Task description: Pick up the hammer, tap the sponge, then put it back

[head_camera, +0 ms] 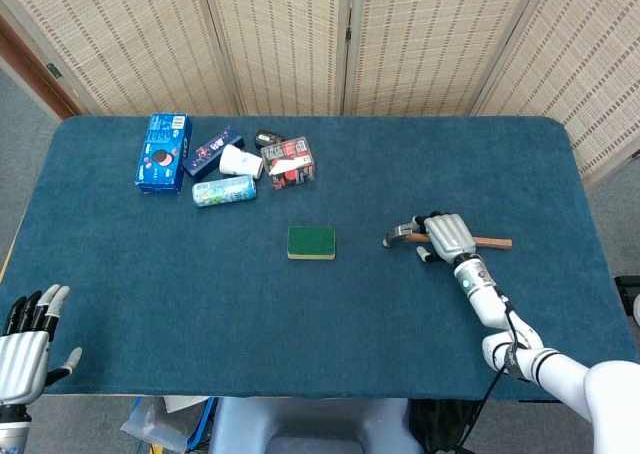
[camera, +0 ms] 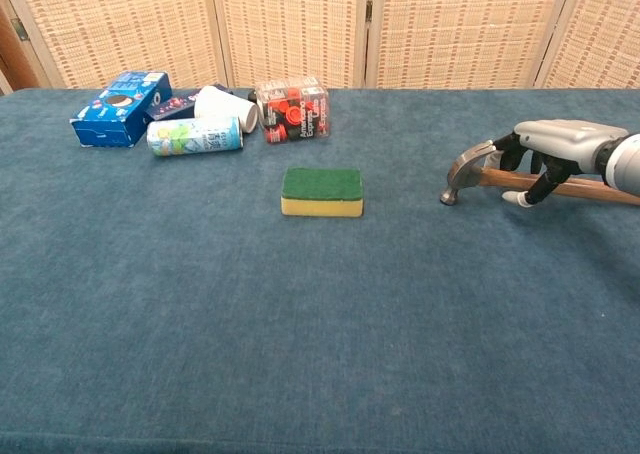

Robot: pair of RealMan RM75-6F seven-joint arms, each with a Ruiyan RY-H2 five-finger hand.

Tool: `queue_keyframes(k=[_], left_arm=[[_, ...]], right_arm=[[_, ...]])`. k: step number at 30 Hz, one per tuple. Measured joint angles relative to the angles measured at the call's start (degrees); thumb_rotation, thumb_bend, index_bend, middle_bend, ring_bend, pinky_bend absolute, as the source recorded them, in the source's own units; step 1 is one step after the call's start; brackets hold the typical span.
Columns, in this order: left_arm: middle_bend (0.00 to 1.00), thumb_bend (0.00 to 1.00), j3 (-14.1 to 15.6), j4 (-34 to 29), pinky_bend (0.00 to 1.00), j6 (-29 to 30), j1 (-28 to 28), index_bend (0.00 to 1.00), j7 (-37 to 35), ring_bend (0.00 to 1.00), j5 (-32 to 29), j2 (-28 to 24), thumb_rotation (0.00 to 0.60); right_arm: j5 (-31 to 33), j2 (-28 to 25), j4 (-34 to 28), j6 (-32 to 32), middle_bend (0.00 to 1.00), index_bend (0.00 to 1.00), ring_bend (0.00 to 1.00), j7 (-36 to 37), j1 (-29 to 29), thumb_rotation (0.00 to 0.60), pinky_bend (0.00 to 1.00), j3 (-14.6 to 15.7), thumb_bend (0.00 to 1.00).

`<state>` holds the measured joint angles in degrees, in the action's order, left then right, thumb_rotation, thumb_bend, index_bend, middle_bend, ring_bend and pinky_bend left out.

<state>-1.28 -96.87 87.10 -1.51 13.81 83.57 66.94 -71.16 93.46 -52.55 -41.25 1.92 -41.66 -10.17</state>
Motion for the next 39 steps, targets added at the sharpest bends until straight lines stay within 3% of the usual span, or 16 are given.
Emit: queue_keyframes(k=[11,33,39], left_arm=[[0.00,0.26,-0.06,0.51,0.00,-0.05,0.04,0.00,-0.33,0.00,-0.09,0.27,0.600],[0.00,0.26,-0.05,1.11,0.00,-0.04,0.24,0.00,-0.79,0.00,-0.19,0.61,0.600],[0.00,0.26,-0.04,1.25,0.00,-0.16,0.22,0.00,-0.92,0.00,-0.22,0.66,0.600]], right_arm=[[0.33,0.22,0.42,0.81,0.43,0.36,0.25,-0.03,-0.33,0.600,0.32,0.31,0.48],[0.87,0.27,0.20,1.25,0.47,0.40,0.26,-0.59,-0.42,0.600,0.32,0.63,0.54],[0.95,0.05,-0.28,1.08,0.51,0.43,0.29,-0.77,-0.34,0.600,0.32,0.67,0.60]])
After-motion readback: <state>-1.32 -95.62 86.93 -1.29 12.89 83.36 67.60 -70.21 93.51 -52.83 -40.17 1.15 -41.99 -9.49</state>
